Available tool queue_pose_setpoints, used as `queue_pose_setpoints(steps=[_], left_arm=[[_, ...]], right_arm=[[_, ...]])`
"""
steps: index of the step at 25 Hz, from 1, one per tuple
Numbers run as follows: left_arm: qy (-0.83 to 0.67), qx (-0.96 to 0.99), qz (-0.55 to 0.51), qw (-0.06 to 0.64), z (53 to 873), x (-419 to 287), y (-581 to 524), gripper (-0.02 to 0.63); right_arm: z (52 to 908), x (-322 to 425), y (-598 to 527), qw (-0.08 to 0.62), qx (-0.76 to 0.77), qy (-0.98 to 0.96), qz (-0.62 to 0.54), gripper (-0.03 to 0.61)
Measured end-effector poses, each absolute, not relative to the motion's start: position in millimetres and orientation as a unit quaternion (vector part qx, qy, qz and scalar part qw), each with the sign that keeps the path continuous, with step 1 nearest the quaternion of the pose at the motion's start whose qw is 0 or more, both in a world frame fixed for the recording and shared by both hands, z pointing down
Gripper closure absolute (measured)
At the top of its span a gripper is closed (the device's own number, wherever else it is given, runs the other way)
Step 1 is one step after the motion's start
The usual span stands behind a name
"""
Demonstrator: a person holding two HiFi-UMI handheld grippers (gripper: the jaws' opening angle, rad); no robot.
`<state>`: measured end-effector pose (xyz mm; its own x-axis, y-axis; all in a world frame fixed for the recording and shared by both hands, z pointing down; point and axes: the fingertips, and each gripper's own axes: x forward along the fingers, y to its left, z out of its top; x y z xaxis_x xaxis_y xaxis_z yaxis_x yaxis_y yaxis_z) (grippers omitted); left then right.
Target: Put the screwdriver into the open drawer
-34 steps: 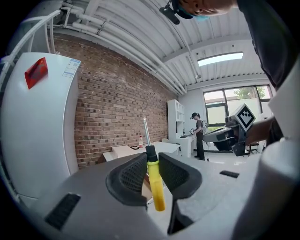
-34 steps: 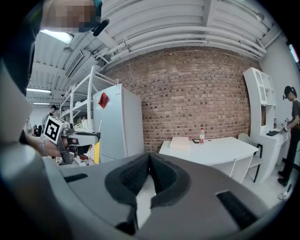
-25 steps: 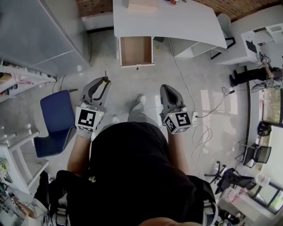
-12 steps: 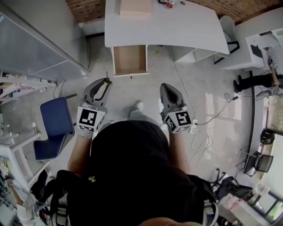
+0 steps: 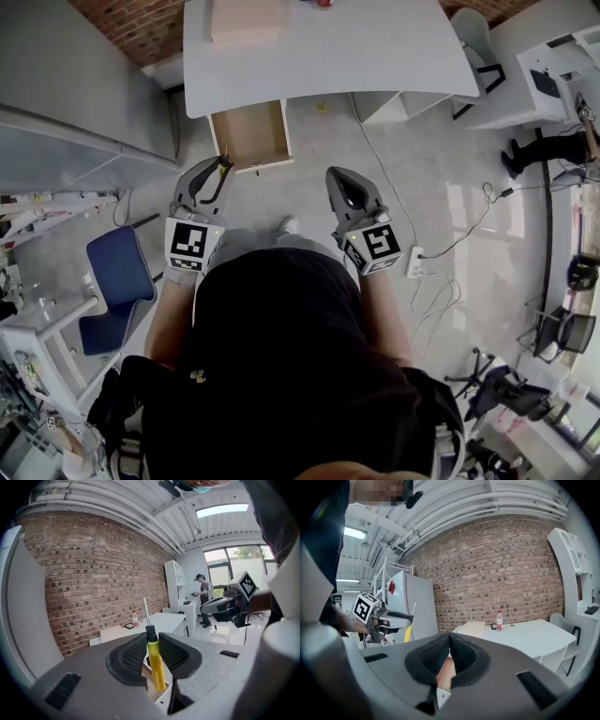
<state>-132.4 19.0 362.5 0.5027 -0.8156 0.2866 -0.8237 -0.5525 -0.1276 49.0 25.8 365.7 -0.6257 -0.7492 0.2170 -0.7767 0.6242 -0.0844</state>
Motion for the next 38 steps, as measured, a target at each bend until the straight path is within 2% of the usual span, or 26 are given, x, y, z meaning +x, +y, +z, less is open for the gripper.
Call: queue_pose_setpoints(steps=[8,20,38], left_arm=[[-0.429,0.889,0.147,0.062,381.4,-85.1,-16.6,0.532],[-0.374,0.897,0.197,0.131,466.5,-83.8,-77.3,0.532],[-0.233,0.886,0.324,0.238,651.1,-81.8,-129.7,0.532]], right_arm=[[370.4,82.4,5.2,0.068,0.451,-0.884,0.106,0.569],[414.1,96.8,-20.8,0.095,0.516,-0.835,0.164,0.569],[462.3,83.3,-58.4,0.137,0.600,-0.755,0.228,0.569]])
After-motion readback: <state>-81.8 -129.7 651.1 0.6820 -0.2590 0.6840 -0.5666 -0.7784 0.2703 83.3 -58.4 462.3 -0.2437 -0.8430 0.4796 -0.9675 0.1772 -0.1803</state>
